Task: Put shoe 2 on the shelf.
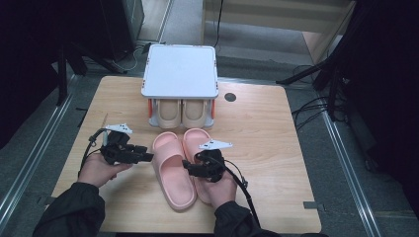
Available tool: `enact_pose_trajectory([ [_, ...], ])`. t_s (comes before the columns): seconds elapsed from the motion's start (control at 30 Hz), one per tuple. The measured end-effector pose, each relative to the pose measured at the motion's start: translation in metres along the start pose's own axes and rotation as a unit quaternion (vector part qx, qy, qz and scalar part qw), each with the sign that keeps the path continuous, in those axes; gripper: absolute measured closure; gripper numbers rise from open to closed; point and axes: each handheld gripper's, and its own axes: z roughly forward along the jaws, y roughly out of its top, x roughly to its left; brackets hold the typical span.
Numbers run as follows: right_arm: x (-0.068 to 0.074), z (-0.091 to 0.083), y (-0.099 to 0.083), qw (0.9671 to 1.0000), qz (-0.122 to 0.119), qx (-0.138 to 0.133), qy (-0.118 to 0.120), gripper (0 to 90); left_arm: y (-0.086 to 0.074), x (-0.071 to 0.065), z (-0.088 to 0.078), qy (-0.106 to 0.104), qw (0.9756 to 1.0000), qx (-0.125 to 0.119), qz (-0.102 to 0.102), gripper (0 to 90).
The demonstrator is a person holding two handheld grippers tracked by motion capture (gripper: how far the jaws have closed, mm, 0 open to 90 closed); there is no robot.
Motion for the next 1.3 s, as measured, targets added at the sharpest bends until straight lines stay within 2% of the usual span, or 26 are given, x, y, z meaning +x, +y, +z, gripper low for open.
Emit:
enact_pose_trajectory([
  [0.17,0.004,0.008,0.001,0.9999,0.009,-0.005,-0.008,41.2,0.000,0.000,-0.001,-0.002,1.0000,-0.002,-0.001,49.3],
  [0.27,0.010,0.014,0.004,0.9997,-0.001,-0.009,-0.023,41.7,0.000,0.001,-0.002,-0.001,1.0000,-0.004,-0.001,49.2],
  [0.47,0.014,0.020,0.005,0.9983,-0.002,-0.013,-0.058,44.6,0.000,0.003,-0.004,0.000,1.0000,-0.007,-0.004,49.2],
  [0.63,0.015,0.022,0.006,0.9974,-0.007,-0.009,-0.071,47.2,0.000,0.003,-0.004,0.001,1.0000,-0.006,-0.002,49.2],
  [0.73,0.016,0.023,0.007,0.9978,-0.008,-0.007,-0.065,53.4,0.000,0.003,-0.004,0.001,1.0000,-0.006,-0.003,49.2],
  [1.0,0.017,0.023,0.008,0.9969,-0.012,-0.001,-0.077,60.6,-0.001,0.004,-0.004,0.001,1.0000,-0.008,-0.006,49.2],
  [1.13,0.017,0.020,0.009,0.9962,-0.019,0.002,-0.085,71.1,-0.001,0.004,-0.005,0.001,1.0000,-0.006,-0.005,49.2],
  [1.2,0.013,0.019,0.011,0.9976,-0.003,0.005,-0.068,72.2,-0.001,0.005,-0.005,0.002,1.0000,-0.007,-0.006,49.2],
  [1.3,0.010,0.016,0.012,0.9983,-0.004,0.013,-0.057,73.3,-0.001,0.005,-0.006,0.002,0.9999,-0.010,-0.006,49.2],
])
